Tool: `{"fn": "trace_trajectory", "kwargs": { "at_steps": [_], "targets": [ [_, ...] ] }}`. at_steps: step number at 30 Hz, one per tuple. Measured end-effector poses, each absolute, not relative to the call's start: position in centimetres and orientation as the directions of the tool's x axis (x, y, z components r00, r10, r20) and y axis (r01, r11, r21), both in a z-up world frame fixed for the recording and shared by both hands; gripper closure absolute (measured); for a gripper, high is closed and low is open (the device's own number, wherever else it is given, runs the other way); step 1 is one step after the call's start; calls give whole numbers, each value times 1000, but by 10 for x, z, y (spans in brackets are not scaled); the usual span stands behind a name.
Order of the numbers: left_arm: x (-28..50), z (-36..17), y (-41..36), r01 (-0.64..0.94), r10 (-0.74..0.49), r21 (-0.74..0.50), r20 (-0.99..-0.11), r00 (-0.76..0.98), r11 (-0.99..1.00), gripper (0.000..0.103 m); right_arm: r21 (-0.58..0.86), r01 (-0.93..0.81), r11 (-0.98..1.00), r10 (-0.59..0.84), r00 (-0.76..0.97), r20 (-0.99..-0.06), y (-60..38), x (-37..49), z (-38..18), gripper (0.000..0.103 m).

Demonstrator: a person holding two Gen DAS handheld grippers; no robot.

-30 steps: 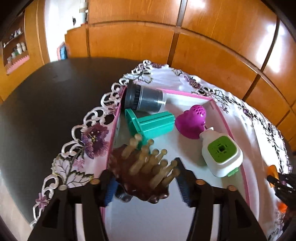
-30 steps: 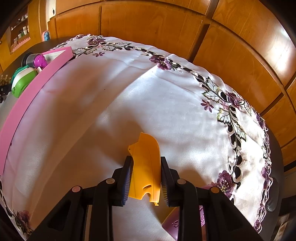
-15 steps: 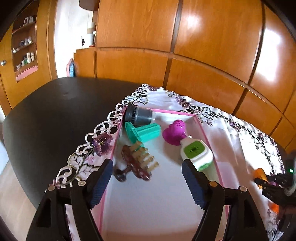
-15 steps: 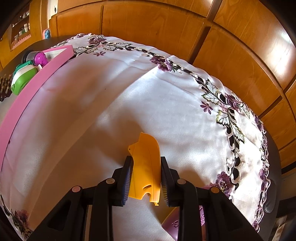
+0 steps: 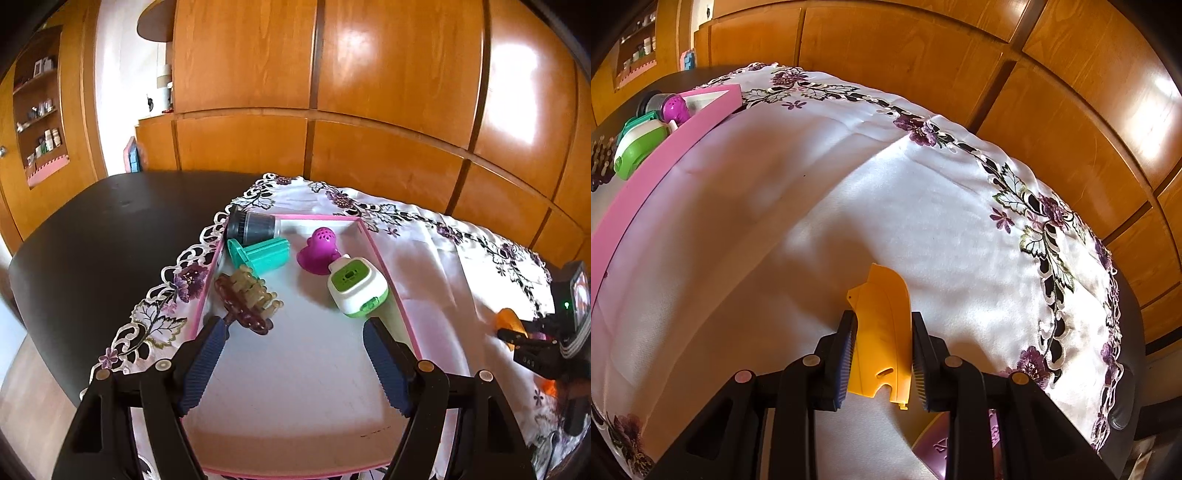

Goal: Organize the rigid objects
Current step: 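Carry the yellow piece into the tray and open the right gripper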

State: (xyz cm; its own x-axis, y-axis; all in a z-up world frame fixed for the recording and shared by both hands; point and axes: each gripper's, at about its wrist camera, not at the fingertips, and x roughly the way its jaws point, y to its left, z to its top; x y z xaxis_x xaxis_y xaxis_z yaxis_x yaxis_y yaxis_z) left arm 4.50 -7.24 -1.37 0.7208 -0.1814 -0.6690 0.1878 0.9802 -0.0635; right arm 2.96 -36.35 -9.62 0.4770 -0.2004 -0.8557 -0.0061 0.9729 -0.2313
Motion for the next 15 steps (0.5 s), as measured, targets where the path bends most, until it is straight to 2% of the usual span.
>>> {"fn": "trace_trajectory", "kwargs": {
  "at_steps": [15],
  "targets": [
    [42,-15,-69,165,-157,-54,-677,719,985,26,-240,1,971,-211,476,-854,-361,30,-96,76]
  ]
}}
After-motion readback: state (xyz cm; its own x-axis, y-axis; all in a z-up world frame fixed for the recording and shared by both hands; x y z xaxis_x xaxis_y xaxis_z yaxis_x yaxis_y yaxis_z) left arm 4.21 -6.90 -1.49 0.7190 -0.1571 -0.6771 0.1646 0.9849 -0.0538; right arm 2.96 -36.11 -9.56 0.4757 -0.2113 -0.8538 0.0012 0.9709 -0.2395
